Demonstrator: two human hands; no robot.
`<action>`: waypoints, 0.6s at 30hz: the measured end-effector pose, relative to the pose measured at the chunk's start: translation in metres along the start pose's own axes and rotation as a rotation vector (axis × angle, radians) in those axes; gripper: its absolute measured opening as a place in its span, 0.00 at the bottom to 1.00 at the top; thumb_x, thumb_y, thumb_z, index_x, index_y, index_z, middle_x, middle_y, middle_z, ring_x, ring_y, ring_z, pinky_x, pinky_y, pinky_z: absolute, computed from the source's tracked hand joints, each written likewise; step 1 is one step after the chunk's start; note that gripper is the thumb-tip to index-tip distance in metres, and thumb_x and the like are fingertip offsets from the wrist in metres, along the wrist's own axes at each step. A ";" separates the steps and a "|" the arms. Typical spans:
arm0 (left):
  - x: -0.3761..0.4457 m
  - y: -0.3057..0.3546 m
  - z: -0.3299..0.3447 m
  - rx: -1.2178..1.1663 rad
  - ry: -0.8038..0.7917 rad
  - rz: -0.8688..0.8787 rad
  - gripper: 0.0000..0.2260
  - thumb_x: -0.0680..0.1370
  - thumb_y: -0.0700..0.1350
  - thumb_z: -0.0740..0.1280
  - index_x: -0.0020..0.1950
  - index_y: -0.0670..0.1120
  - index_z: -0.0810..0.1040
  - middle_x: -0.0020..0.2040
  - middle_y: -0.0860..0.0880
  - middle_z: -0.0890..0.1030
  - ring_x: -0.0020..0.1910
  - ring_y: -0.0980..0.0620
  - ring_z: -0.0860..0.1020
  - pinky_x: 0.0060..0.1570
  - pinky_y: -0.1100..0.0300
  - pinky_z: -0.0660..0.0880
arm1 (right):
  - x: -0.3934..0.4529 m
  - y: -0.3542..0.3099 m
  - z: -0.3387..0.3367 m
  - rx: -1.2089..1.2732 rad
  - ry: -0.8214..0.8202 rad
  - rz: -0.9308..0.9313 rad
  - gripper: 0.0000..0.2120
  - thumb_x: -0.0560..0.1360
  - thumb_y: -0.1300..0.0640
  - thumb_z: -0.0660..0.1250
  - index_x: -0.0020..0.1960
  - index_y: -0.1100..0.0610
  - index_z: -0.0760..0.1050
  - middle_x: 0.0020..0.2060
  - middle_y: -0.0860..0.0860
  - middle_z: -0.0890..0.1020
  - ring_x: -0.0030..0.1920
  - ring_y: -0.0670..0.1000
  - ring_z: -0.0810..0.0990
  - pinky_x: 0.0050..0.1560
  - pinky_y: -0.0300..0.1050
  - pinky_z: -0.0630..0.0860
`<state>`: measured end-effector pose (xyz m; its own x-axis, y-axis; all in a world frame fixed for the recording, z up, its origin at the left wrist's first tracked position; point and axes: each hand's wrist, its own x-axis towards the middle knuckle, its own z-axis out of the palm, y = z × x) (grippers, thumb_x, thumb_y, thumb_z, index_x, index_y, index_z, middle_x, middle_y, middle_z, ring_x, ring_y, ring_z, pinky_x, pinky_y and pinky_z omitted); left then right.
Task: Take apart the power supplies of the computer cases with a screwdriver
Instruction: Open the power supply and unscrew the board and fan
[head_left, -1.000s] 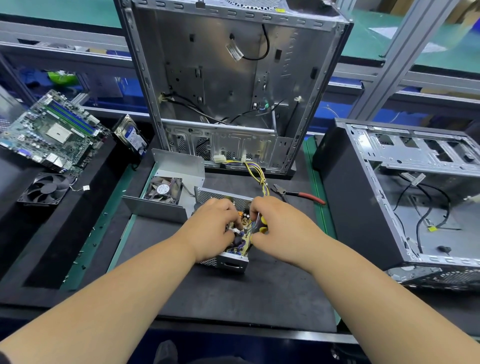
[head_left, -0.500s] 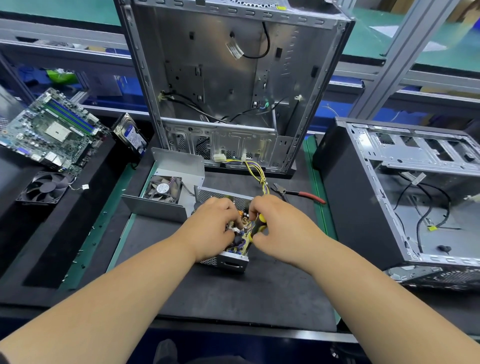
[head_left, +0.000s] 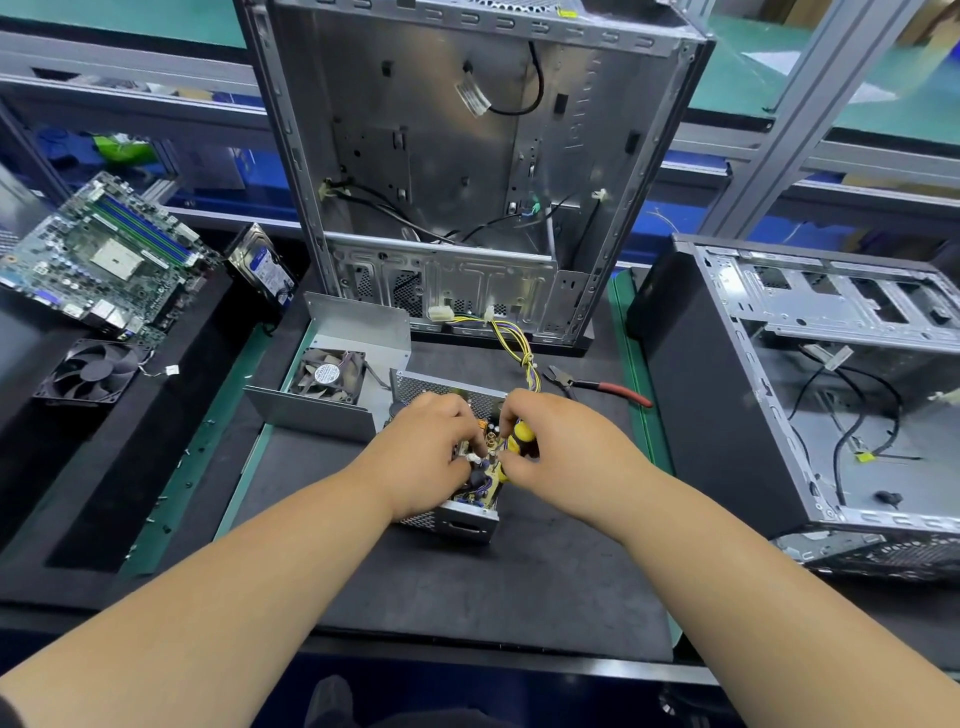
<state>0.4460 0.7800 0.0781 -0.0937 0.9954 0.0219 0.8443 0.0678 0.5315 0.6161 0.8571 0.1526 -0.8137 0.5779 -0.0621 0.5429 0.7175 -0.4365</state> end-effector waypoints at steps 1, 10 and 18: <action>0.000 0.000 0.000 0.000 0.000 -0.001 0.11 0.73 0.41 0.68 0.52 0.53 0.82 0.53 0.57 0.74 0.57 0.52 0.67 0.62 0.57 0.66 | -0.001 0.001 0.000 0.021 -0.002 0.001 0.07 0.73 0.54 0.68 0.47 0.48 0.70 0.43 0.45 0.75 0.44 0.49 0.73 0.40 0.44 0.66; -0.005 -0.001 -0.006 -0.222 0.038 -0.042 0.18 0.70 0.37 0.67 0.55 0.54 0.82 0.55 0.55 0.76 0.62 0.51 0.71 0.66 0.55 0.66 | -0.012 0.017 -0.022 0.284 0.194 0.083 0.08 0.71 0.60 0.70 0.42 0.48 0.75 0.43 0.43 0.77 0.44 0.42 0.74 0.44 0.43 0.70; -0.012 0.007 -0.016 -0.411 0.073 -0.078 0.14 0.72 0.49 0.77 0.54 0.60 0.80 0.51 0.60 0.81 0.52 0.61 0.78 0.55 0.67 0.72 | -0.018 0.027 -0.034 0.751 0.459 0.154 0.01 0.70 0.53 0.67 0.40 0.49 0.75 0.27 0.39 0.73 0.30 0.45 0.67 0.30 0.34 0.64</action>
<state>0.4445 0.7677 0.0956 -0.1987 0.9799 0.0200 0.5538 0.0955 0.8272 0.6524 0.8793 0.1728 -0.4920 0.8613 0.1267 0.2291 0.2685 -0.9356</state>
